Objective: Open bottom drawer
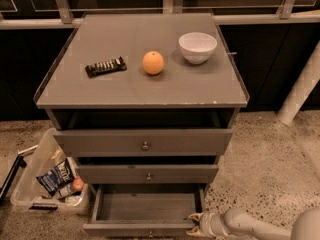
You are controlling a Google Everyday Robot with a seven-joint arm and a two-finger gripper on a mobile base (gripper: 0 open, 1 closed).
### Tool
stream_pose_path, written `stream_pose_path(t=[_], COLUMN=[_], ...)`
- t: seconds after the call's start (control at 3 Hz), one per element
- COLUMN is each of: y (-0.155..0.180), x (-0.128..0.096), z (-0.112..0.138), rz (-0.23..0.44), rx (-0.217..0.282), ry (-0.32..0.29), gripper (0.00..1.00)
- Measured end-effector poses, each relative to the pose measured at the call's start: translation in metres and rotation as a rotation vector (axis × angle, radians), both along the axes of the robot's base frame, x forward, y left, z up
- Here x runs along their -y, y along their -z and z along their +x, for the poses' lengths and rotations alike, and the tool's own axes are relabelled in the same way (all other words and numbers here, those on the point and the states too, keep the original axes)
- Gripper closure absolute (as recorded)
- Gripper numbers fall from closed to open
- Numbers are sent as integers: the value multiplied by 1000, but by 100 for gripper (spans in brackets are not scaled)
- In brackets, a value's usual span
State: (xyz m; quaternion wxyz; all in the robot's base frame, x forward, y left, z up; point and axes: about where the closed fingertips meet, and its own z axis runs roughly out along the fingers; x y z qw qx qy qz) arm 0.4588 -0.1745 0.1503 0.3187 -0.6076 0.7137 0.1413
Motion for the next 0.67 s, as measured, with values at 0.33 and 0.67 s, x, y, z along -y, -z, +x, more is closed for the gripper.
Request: stream_pose_path(t=[0.33,0.67], y=[0,-3], x=[0,0], z=[0,0], rz=[0,0], rx=[0,0], ry=[0,0], gripper=[58,34])
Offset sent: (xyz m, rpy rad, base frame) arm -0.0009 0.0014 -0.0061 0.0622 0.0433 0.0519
